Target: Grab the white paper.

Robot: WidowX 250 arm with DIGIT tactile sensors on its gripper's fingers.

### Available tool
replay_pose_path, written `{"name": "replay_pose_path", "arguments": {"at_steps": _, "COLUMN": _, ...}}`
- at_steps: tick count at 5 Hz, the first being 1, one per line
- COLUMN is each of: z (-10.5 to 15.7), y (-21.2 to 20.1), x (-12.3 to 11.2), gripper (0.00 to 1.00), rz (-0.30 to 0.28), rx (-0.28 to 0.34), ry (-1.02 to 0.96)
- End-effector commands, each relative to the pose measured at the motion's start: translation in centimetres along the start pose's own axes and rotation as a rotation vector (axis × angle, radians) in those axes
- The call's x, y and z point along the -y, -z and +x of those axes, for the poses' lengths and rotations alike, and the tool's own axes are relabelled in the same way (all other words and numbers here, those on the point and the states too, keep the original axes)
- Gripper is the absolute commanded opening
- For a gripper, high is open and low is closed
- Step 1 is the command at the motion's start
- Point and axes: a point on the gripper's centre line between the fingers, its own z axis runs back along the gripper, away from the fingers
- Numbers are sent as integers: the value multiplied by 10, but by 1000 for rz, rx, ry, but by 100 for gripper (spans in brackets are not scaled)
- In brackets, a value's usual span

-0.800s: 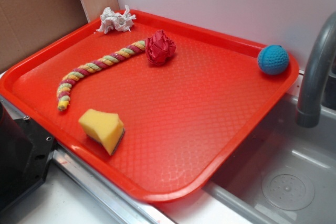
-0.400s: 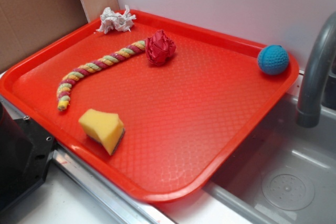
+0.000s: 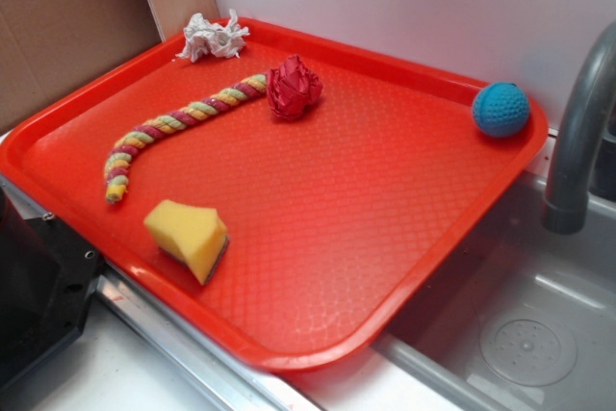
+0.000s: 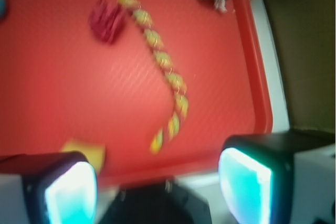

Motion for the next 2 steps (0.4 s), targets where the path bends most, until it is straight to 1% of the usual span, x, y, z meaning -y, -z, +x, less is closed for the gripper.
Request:
{"name": "replay_pose_path", "arguments": {"at_steps": 1, "z": 54, "y": 75, "x": -54, "gripper": 100, "rz": 41, "rx": 52, "ry": -206}}
{"name": "replay_pose_path", "arguments": {"at_steps": 2, "z": 82, "y": 104, "x": -57, "gripper": 100, "rz": 40, "rx": 50, "ry": -197}}
